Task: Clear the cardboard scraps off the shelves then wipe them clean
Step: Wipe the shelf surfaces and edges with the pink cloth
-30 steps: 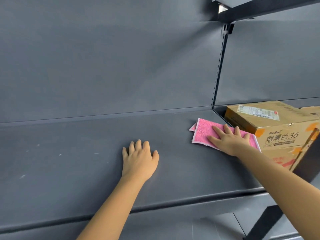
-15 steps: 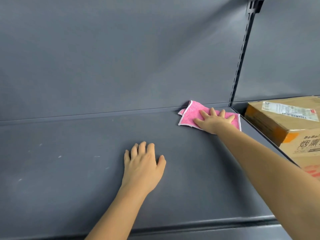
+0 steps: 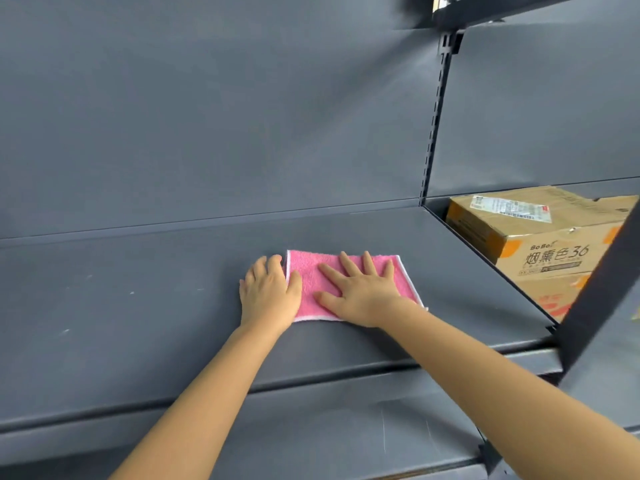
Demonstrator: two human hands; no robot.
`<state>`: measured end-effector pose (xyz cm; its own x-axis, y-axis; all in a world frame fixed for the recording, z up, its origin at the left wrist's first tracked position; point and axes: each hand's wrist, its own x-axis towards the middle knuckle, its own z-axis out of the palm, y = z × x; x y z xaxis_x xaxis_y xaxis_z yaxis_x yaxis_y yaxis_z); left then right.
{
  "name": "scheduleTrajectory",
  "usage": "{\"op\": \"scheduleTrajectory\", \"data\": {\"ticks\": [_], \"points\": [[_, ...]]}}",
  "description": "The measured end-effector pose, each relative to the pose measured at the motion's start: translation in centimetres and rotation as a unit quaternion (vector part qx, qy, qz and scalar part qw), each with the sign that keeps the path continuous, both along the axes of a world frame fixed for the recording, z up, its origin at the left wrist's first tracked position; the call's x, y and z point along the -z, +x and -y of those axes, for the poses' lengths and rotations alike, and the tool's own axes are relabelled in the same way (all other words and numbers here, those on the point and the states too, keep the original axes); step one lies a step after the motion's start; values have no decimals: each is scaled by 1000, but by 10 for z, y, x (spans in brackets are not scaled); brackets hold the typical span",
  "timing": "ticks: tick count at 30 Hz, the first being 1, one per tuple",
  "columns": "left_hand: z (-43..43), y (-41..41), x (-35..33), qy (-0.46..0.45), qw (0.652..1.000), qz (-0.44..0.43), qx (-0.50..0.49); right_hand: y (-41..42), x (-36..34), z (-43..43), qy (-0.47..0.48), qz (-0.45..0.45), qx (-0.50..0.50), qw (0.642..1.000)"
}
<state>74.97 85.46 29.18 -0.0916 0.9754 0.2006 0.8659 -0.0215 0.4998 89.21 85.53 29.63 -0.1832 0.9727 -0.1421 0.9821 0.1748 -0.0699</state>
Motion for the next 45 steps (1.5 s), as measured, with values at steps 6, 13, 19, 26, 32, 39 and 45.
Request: {"op": "scheduleTrajectory", "data": {"ticks": [6,13,19,26,32,39,45], "points": [[21,-64,-8,-23,999,-36,-22,-7,2,82,4,22,-6,1000],[40,-114,2,-37,995,-69,-64,-18,-2,70,-20,33,58,998],[38,-116,6,-43,996,-65,-41,-32,-4,1,-15,22,122,992],[31,-116,12,-34,994,-92,-54,-48,-2,-108,2,21,159,987],[32,-116,14,-28,992,-102,-67,-72,-1,-158,5,18,138,990],[34,-114,10,-30,994,-77,-77,-116,-5,-150,-2,1,83,997],[37,-112,6,3,995,14,-102,-168,-2,-105,0,1,-41,999]]}}
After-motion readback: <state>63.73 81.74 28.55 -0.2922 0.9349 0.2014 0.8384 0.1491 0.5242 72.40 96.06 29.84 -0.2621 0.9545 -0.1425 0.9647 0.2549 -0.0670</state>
